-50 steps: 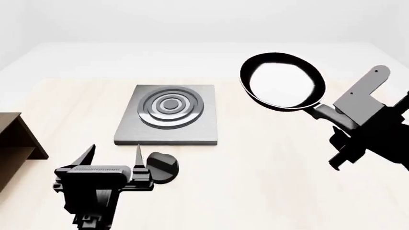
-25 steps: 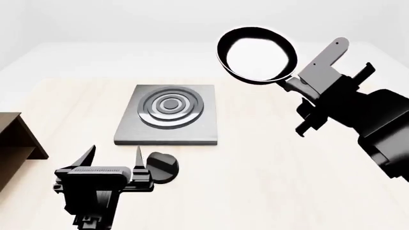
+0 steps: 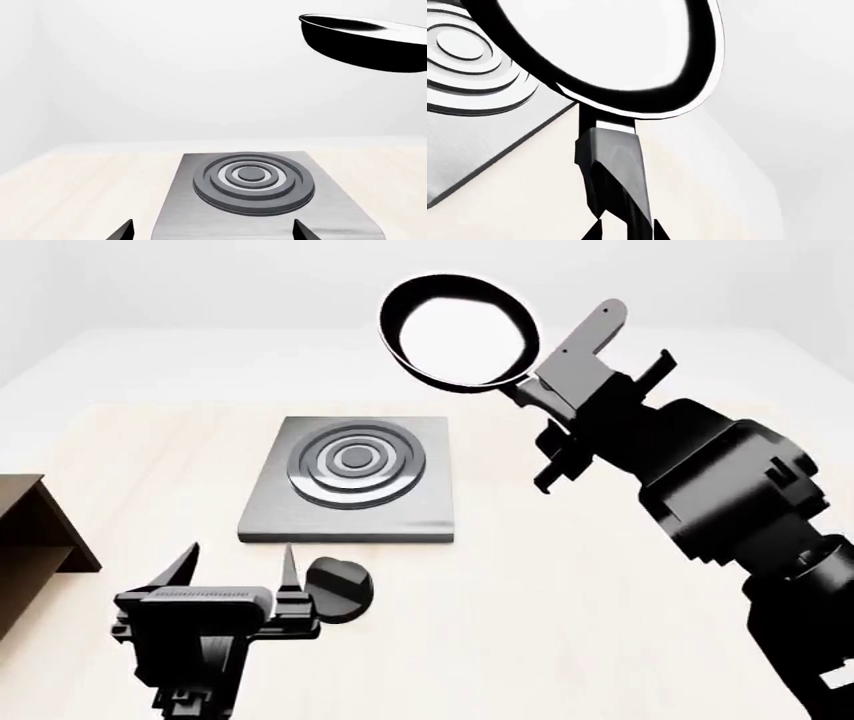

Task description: Turn on the stove and put the frying pan on it.

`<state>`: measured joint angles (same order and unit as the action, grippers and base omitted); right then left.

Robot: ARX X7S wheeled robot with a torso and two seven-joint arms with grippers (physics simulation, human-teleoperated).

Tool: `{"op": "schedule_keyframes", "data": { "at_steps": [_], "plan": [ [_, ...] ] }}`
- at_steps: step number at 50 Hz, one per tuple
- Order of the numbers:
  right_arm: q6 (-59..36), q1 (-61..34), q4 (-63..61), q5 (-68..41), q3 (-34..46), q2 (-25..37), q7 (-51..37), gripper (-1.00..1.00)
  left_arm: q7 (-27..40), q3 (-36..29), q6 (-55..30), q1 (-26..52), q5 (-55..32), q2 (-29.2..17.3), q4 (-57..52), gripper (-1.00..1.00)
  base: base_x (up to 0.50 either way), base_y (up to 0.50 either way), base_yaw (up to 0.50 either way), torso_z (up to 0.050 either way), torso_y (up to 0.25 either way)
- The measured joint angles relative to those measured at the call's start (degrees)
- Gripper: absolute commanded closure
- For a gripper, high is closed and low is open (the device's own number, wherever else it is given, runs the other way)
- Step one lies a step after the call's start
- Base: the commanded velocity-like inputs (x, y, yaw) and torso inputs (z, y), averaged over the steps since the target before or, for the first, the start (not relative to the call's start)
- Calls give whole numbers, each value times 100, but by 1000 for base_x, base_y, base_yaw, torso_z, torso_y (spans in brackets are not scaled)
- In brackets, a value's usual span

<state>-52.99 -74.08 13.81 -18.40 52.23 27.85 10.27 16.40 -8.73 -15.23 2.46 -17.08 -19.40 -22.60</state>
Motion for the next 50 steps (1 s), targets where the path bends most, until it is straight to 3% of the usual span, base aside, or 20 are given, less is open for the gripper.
{"op": "schedule_keyframes", "data": {
  "at_steps": [24,40,50],
  "plan": [
    [1068,-19,1293,274,272,-1192,-247,100,21,26,82,-2,-52,-40,23,-100,0,0,0,1,2],
    [1839,-187,2971,375,100,-2165,-800,100,-104,50,416,-88,-140,-43,127,-100,0,0,0,0,2],
    [2229,-329,3748,-136,519,-2544,-1136,100,-165,85,617,-163,-188,-62,121,-100,0,0,0,1,-38]
  ]
}}
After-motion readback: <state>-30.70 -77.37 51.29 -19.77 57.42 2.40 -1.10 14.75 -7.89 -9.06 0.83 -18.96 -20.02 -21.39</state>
